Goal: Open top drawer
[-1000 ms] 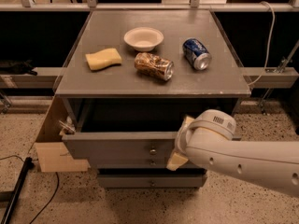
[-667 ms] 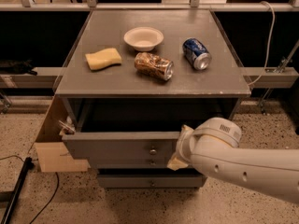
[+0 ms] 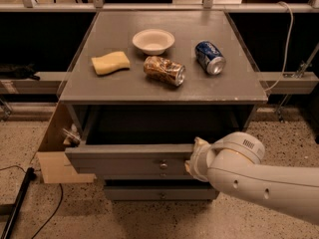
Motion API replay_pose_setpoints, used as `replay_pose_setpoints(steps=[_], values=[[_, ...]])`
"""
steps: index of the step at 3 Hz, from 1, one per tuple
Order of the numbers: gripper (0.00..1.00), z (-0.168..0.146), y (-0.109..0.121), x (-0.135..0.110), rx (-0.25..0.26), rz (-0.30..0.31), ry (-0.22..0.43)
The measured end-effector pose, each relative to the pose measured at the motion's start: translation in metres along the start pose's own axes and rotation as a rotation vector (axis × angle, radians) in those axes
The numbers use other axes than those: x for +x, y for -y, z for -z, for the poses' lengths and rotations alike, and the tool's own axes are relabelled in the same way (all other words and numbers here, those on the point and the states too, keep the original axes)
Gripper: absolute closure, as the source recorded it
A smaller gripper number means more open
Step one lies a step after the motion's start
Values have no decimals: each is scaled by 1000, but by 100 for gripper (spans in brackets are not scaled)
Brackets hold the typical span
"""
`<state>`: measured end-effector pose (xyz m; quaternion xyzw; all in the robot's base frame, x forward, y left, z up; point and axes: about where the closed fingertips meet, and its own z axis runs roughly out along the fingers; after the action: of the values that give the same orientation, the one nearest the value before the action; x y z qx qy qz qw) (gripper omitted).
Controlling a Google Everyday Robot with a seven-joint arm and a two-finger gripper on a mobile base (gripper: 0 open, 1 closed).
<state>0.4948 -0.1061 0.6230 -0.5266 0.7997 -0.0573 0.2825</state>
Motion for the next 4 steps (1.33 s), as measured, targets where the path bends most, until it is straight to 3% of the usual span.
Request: replay_pose_setpoints(steps=[1,4], values=[[100,11,1,-5,2,-21,10],[100,14,-11,3,-17,-10,7]])
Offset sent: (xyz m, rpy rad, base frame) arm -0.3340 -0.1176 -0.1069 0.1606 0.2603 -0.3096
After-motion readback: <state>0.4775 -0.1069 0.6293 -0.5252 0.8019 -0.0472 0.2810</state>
